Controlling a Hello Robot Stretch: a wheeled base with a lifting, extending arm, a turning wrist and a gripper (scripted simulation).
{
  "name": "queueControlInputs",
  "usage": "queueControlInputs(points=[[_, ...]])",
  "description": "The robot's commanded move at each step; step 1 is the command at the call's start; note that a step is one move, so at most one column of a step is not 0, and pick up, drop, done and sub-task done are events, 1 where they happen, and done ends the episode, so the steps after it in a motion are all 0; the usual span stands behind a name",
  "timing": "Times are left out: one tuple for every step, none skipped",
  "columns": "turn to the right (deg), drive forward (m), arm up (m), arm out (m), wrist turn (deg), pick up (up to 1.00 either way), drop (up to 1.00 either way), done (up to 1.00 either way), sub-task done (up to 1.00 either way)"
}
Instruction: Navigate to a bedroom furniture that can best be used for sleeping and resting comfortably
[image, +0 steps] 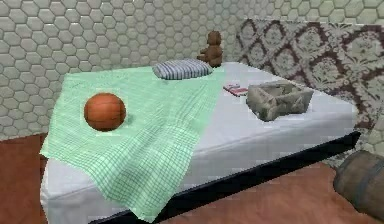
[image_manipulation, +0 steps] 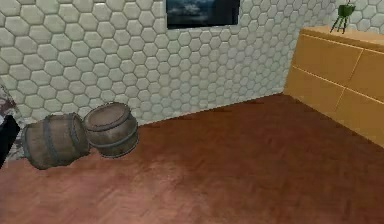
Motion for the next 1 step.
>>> queueControlInputs(points=[[0.0,0.0,0.0,0.0,0.0,0.0,0.0,1.0,0.0]])
